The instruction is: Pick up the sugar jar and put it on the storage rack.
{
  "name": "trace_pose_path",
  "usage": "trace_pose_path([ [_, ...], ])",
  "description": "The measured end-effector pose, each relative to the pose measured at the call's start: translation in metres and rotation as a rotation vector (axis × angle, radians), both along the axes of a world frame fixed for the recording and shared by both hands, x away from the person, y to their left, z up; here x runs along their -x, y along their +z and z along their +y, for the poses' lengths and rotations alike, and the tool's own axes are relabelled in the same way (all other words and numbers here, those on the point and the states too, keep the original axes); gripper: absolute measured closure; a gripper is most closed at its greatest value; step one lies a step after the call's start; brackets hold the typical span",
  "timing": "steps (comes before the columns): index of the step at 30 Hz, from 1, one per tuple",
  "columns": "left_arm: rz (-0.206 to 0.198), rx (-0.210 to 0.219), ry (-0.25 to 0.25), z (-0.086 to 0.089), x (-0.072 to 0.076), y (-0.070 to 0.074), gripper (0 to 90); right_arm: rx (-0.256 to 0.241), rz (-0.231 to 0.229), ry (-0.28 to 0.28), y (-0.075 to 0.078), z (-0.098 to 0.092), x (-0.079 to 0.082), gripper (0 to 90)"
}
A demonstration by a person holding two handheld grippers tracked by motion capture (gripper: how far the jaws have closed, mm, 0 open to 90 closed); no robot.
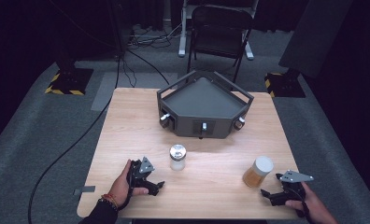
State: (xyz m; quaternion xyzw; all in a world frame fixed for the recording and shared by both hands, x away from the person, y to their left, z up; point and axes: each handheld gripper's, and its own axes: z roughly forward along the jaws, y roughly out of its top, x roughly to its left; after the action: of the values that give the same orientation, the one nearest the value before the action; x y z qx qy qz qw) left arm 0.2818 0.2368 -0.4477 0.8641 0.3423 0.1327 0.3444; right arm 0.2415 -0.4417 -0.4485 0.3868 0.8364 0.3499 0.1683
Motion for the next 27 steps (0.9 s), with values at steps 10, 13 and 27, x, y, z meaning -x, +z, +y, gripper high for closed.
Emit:
trace_pose_path([
  [10, -0.001, -0.001, 0.008, -0.0005, 0.0012, 0.0001, 0.0, 0.0, 0.001, -0.003, 0.0001, 0.0006, -0.0002, 0.0],
  [13, 0.001, 0.0, 0.011, -0.0004, 0.0016, 0.0001, 0.0, 0.0, 0.001, -0.007, 0.0001, 0.0012, 0.0002, 0.0],
  [27, 0.0, -0.007, 0.024, -0.0022, 0.004, 0.0014, 0.4, 0.001, 0.001, -0.007, 0.0002, 0.0014, -0.0001, 0.0],
])
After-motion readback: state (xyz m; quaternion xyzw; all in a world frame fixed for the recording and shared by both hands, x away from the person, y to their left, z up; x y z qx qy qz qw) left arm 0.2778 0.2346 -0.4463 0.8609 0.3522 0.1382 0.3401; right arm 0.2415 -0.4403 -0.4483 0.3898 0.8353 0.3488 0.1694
